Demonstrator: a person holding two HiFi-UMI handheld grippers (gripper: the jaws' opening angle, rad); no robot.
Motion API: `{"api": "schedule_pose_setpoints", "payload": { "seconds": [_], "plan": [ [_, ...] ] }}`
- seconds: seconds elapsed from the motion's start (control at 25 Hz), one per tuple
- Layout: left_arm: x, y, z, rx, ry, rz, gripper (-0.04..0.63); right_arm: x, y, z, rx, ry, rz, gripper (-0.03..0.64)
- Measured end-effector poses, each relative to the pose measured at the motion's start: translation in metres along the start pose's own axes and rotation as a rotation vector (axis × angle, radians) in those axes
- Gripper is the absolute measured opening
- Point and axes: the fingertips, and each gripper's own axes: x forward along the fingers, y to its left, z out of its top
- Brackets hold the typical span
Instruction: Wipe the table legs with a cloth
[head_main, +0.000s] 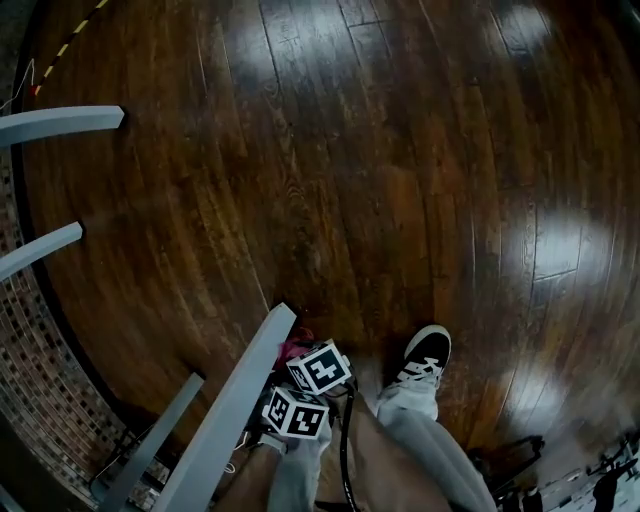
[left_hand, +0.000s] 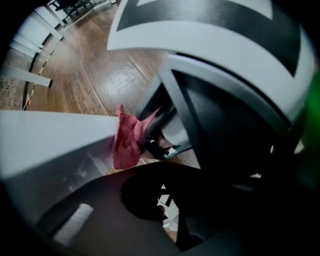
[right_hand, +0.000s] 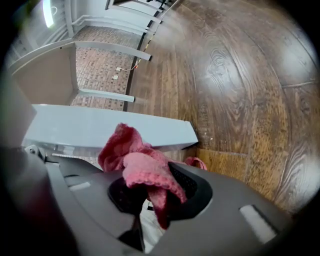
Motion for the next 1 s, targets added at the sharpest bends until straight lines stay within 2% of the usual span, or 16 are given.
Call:
{"api": "schedule_pose_setpoints", "payload": {
  "seconds": [0.08, 0.16, 0.36, 0.48, 0.56, 0.68, 0.76, 0.8, 0.88, 0.96, 1.0],
  "plan": [
    [0.006, 0.005, 0.006, 0.029, -0.008, 0.013, 0.002, 0.002, -0.011, 0.002, 0.017, 0.0, -0.033, 0.067],
    [0.01, 0.008, 0.01, 0.02, -0.014, 0.026, 0.002, 0.003, -0.02, 0.004, 0.042, -0.006, -0.059, 0.067],
    [0.017, 0.013, 0.014, -0.108, -0.027, 0.031, 0.003, 0.01, -0.036, 0.002, 0.193, -0.022, -0.097, 0.066],
    [0.026, 0.016, 0.007, -0.152, 0.03, 0.032, 0.002, 0.015, -0.047, 0.004, 0.263, -0.029, -0.115, 0.066],
    [0.028, 0.016, 0.0, -0.179, 0.079, 0.043, 0.002, 0.011, -0.064, 0.004, 0.288, -0.034, -0.194, 0.064],
    [0.03, 0.017, -0.006, -0.225, 0.126, 0.053, 0.002, -0.007, -0.093, 0.019, 0.345, -0.132, -0.315, 0.064],
    [0.029, 0.015, -0.007, -0.291, 0.124, 0.036, 0.002, -0.015, -0.094, 0.039, 0.396, -0.226, -0.284, 0.063],
    [0.029, 0.014, -0.006, -0.327, 0.112, 0.02, 0.002, -0.013, -0.086, 0.048, 0.37, -0.232, -0.237, 0.062],
    [0.028, 0.012, -0.001, -0.362, 0.081, -0.006, 0.002, 0.0, -0.059, 0.061, 0.228, -0.176, -0.142, 0.066],
    [0.027, 0.015, 0.0, -0.365, 0.046, -0.003, 0.002, 0.008, -0.042, 0.069, 0.116, -0.142, -0.119, 0.061],
    [0.027, 0.016, -0.003, -0.376, 0.034, 0.002, 0.0, 0.008, -0.04, 0.07, 0.107, -0.145, -0.124, 0.063]
  ]
}}
